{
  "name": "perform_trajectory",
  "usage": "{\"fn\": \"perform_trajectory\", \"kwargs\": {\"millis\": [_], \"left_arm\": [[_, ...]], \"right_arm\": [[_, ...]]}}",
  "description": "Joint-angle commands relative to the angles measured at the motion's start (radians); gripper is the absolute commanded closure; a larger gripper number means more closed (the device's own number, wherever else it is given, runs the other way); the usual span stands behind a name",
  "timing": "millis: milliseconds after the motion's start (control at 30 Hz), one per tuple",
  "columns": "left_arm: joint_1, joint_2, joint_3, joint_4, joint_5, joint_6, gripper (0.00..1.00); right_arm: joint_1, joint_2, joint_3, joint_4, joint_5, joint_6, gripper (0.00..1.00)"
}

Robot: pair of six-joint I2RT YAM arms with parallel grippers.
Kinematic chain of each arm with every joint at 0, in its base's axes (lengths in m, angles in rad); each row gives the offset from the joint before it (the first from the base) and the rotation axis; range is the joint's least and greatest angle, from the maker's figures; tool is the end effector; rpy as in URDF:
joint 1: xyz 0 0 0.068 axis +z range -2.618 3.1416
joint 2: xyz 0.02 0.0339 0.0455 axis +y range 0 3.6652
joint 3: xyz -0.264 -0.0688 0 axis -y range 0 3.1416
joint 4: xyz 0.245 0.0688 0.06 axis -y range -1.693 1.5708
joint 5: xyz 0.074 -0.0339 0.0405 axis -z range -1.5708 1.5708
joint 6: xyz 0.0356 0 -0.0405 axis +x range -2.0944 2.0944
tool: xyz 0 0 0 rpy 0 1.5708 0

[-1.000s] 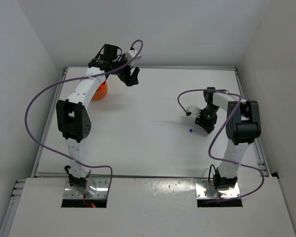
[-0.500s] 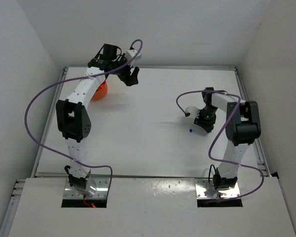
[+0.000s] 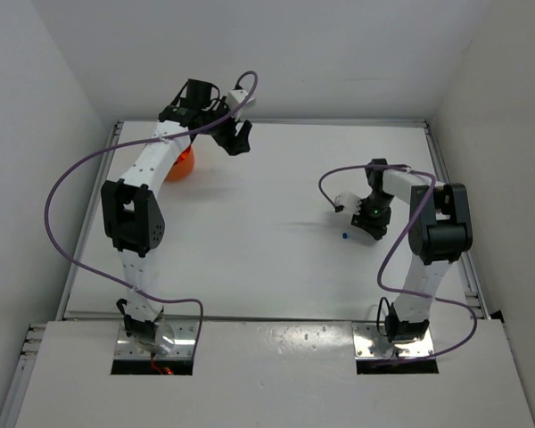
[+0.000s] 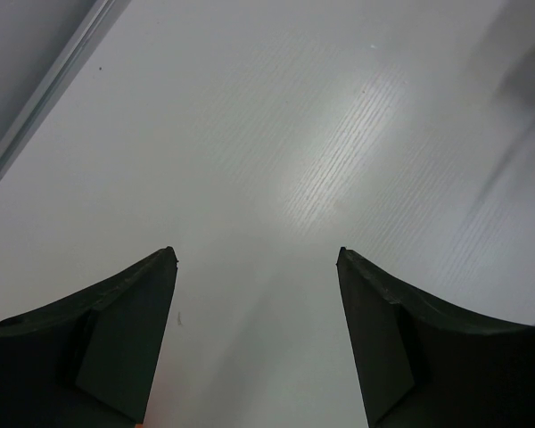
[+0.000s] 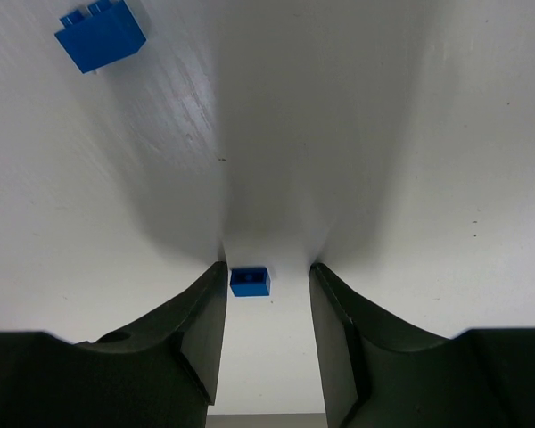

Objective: Sort the legos into containers by color

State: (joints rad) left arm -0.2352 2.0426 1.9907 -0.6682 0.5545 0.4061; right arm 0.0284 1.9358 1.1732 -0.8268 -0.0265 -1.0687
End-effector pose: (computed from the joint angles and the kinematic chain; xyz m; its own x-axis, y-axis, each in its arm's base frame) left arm 0.4489 -0.1269 0.3271 -0.3588 0.4313 -0.8278 0.7889 0.6141 -0.0220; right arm 0.3306 0.0103 0.1247 -0.4565 -0.8896 -0.0143 -0.8895 0.4560 0.0291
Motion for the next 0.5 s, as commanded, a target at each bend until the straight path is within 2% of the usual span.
{"fn": "perform_trajectory", "kwargs": {"millis": [0, 367, 467], "left_arm": [[0.01, -0.004, 0.025, 0.004, 0.022, -0.006, 0.21], [0.01, -0.004, 0.025, 0.004, 0.022, -0.006, 0.21], [0.01, -0.004, 0.025, 0.004, 0.022, -0.006, 0.21]], "right_arm": [[-0.012, 0.046, -0.063, -0.005, -0.029, -0.025, 0.57], [-0.012, 0.04, -0.078, -0.015, -0.026, -0.025, 0.55], [-0.012, 0.04, -0.078, -0.015, -0.026, -0.025, 0.63]]}}
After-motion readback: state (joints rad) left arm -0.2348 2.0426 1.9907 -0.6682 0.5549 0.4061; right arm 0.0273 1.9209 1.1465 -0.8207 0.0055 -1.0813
